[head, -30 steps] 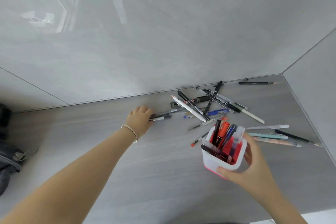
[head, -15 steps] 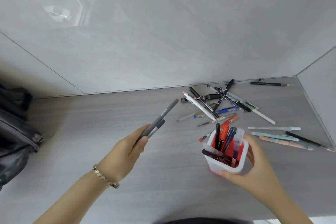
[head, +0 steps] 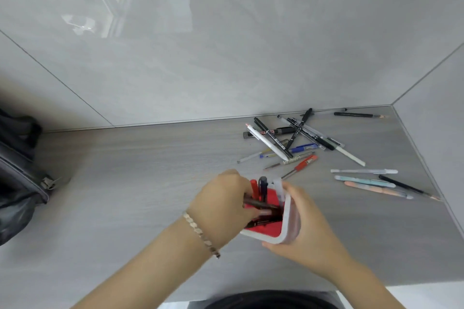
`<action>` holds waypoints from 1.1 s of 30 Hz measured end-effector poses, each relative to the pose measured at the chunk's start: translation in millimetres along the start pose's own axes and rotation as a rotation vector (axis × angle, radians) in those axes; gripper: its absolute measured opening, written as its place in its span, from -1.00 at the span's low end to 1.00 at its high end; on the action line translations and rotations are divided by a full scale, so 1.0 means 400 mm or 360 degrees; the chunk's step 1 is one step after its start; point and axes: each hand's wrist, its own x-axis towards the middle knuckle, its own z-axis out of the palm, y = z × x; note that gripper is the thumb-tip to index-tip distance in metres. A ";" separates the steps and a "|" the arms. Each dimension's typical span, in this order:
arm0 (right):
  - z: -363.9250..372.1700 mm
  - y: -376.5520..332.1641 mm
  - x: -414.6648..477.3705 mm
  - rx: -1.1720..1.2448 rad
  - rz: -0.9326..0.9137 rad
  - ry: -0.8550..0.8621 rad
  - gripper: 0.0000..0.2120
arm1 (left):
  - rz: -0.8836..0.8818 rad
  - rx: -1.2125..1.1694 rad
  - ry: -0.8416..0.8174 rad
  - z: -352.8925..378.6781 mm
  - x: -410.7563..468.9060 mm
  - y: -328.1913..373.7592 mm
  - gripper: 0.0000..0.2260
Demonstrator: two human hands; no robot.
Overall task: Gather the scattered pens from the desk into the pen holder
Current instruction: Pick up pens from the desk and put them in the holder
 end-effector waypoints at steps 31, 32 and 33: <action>-0.231 0.174 -0.084 0.0245 0.0119 0.1008 -0.16 | 0.0012 0.0584 -0.0178 0.300 0.340 0.011 -0.63; -0.230 0.174 -0.080 0.0253 0.0112 0.1002 -0.17 | -0.0008 0.0582 -0.0224 0.305 0.336 0.010 -0.65; -0.227 0.172 -0.075 0.0259 0.0107 0.0998 -0.19 | -0.0034 0.0563 -0.0276 0.308 0.327 0.008 -0.67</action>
